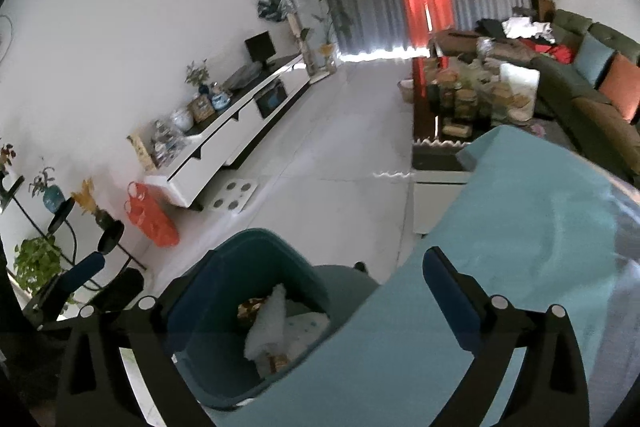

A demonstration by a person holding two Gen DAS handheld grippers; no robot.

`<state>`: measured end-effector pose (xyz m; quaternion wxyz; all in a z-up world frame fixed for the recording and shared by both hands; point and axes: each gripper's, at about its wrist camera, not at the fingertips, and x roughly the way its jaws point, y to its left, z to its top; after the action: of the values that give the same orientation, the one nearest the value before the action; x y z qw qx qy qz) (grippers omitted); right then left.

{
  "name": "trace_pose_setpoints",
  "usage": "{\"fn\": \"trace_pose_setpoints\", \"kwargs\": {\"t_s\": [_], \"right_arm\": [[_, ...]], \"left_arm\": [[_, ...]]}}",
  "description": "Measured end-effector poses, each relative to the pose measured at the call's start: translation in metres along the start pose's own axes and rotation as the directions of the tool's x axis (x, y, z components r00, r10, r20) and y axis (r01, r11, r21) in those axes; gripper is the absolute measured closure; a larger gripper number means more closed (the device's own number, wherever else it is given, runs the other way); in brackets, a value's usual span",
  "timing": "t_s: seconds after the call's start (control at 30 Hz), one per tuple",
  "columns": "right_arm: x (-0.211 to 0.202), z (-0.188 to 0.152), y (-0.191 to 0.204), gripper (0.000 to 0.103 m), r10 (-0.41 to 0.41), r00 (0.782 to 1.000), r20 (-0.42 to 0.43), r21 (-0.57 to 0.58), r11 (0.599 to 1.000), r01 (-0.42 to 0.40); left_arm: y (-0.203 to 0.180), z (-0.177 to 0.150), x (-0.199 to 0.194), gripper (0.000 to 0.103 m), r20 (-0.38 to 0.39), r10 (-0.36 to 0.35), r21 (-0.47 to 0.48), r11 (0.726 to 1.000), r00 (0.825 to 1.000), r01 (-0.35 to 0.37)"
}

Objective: Collect trash
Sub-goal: 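Move both tools back over the table toward the orange peel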

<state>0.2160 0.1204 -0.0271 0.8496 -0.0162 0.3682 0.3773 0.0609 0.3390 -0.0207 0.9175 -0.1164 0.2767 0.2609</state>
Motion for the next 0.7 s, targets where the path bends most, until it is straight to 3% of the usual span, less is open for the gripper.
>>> {"fn": "trace_pose_setpoints", "kwargs": {"t_s": [0.4, 0.7], "right_arm": [[-0.059, -0.01, -0.036, 0.007, -0.058, 0.993, 0.099, 0.032, 0.998, 0.055], [-0.112, -0.019, -0.065, 0.007, -0.15, 0.971, 0.185, 0.05, 0.988, 0.144]], "left_arm": [[-0.052, 0.014, -0.047, 0.005, 0.058, -0.084, 0.061, 0.995, 0.995, 0.081], [-0.109, 0.013, -0.074, 0.005, 0.067, -0.196, 0.126, 0.974, 0.978, 0.186]]}}
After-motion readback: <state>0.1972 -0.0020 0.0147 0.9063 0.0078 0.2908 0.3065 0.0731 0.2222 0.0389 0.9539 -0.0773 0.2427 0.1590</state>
